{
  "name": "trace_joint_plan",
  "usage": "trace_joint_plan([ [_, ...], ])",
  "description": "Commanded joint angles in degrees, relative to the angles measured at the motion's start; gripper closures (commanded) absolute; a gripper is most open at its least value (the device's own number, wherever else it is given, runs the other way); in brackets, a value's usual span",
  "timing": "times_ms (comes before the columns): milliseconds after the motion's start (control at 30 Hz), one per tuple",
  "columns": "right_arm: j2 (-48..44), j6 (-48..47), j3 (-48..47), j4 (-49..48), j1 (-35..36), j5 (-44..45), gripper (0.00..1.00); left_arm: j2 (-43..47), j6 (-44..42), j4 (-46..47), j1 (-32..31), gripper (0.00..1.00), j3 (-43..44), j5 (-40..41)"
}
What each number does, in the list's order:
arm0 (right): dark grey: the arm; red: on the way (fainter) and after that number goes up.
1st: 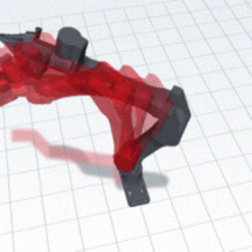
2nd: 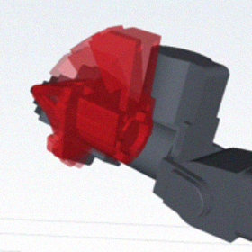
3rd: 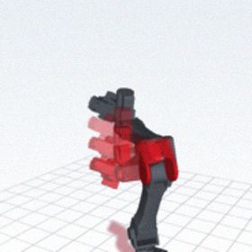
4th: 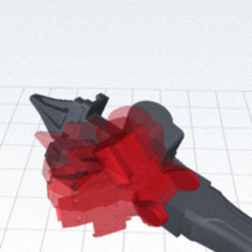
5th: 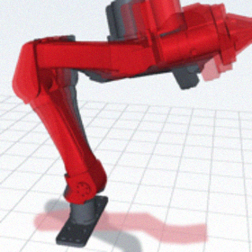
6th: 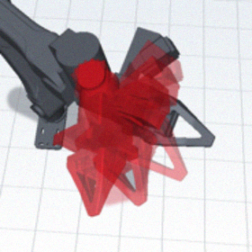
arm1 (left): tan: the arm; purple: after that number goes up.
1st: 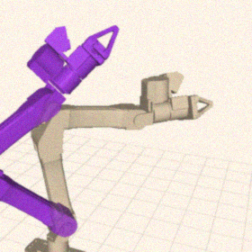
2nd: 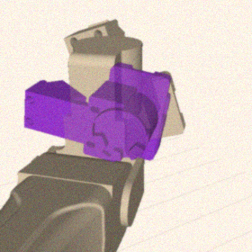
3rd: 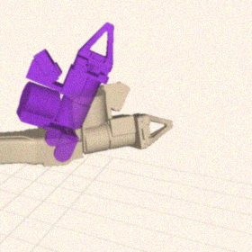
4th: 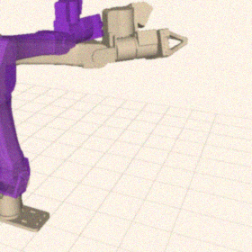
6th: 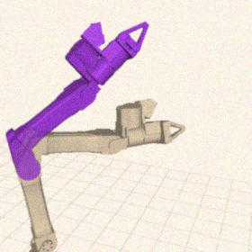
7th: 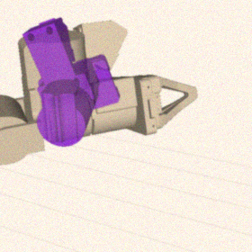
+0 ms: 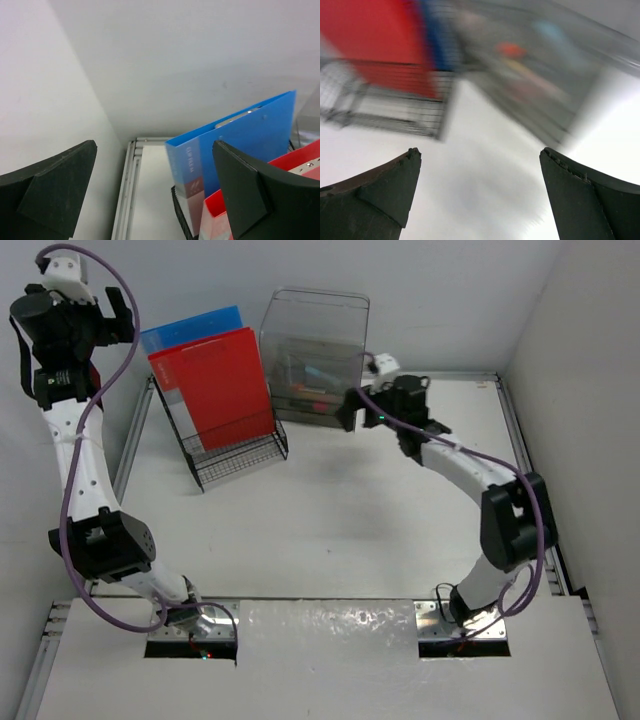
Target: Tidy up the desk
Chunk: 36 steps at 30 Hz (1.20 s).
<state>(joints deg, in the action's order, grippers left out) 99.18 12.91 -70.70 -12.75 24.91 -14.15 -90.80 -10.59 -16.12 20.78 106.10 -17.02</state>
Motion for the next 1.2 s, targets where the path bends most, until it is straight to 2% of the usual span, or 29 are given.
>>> trace_joint_plan([
  [0,-7.92,6.87,8.94,1.87,-6.26,10.27,0.01,1.93,5.23,-6.38,1.20,0.00,0.87,6.64],
  [67,-14.15,6.00,13.37,-0.77,-9.08,13.43,0.01,3.78,4.62,-5.77,1.29,0.00,-3.77,5.95],
  [133,-16.90,5.12,16.37,0.96,-11.44,16.51,0.01,5.90,4.35,-5.76,1.37,0.00,-5.72,5.85],
  [300,-19.46,6.33,17.96,5.54,-18.55,22.05,0.01,11.16,3.47,-9.28,1.72,0.00,-11.69,14.28],
  [367,-18.76,7.92,17.79,9.31,-20.42,24.68,0.01,15.02,2.51,-7.45,1.90,0.00,-19.41,14.47],
  [500,-18.32,8.10,19.28,11.08,-21.48,40.21,0.01,20.05,2.59,-3.66,1.90,0.00,-33.22,10.69],
  [733,-20.86,13.63,19.63,15.30,-21.48,48.68,0.01,24.97,-2.22,5.82,1.90,0.00,-53.86,15.34],
  [833,-23.23,13.55,21.29,14.78,-21.48,48.87,0.01,25.59,-3.90,7.15,1.90,0.01,-58.02,18.23],
  [1000,-26.49,12.23,25.69,9.69,-21.48,50.45,0.01,26.91,-4.09,10.75,1.81,0.00,-64.69,12.54],
  [1167,-29.74,11.44,26.75,9.94,-21.48,51.59,0.01,25.68,-3.47,9.18,1.81,0.00,-63.57,11.48],
])
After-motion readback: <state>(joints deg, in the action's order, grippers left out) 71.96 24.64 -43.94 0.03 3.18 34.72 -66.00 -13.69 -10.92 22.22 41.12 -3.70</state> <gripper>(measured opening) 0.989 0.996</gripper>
